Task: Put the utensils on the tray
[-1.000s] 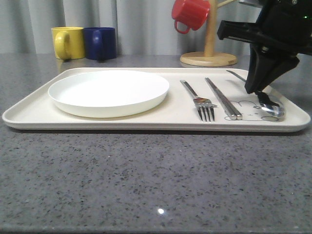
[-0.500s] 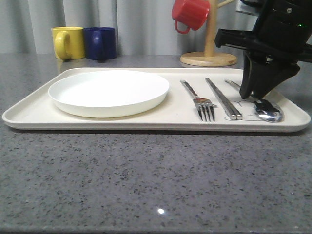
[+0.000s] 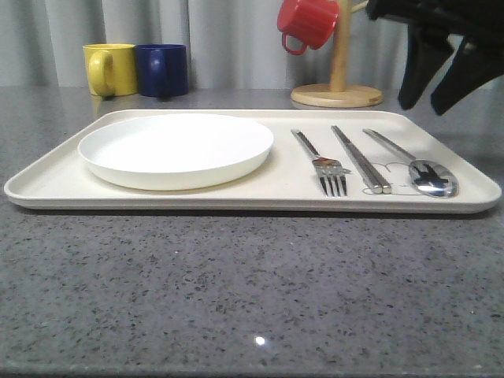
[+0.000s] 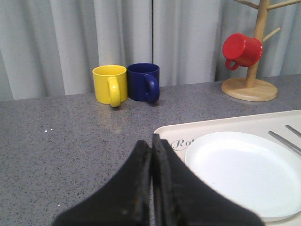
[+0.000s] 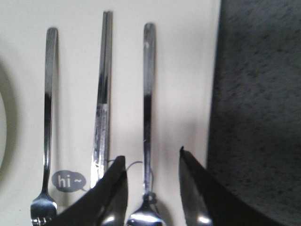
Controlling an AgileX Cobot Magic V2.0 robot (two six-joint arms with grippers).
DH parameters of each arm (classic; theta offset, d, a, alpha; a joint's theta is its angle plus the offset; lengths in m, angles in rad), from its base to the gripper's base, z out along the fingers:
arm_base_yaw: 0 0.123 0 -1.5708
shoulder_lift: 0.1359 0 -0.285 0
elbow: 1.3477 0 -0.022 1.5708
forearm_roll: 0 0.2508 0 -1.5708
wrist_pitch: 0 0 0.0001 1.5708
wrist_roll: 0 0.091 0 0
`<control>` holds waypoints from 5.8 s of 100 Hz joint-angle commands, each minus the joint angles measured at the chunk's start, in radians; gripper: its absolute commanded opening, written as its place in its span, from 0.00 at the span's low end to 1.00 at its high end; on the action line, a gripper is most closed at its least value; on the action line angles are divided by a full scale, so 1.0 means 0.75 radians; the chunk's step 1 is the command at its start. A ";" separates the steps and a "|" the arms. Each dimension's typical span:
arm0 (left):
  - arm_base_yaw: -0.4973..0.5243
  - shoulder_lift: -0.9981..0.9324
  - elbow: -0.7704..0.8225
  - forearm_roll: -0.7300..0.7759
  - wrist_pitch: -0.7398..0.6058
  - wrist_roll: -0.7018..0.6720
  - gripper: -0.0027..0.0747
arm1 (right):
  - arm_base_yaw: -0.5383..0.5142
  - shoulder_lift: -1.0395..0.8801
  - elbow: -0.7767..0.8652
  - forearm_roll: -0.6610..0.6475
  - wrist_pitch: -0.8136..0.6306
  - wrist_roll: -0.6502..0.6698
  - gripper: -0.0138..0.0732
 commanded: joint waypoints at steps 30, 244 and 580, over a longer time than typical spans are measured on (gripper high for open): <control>-0.008 0.008 -0.039 -0.010 -0.104 0.000 0.01 | -0.295 -0.405 0.067 -0.257 -0.065 -0.060 0.49; -0.008 0.008 -0.039 -0.010 -0.104 0.000 0.01 | -0.309 -1.555 1.166 -0.285 -1.112 -0.088 0.08; 0.153 -0.628 0.599 0.528 -0.239 -0.469 0.01 | -0.309 -2.070 1.665 -0.067 -1.198 -0.303 0.08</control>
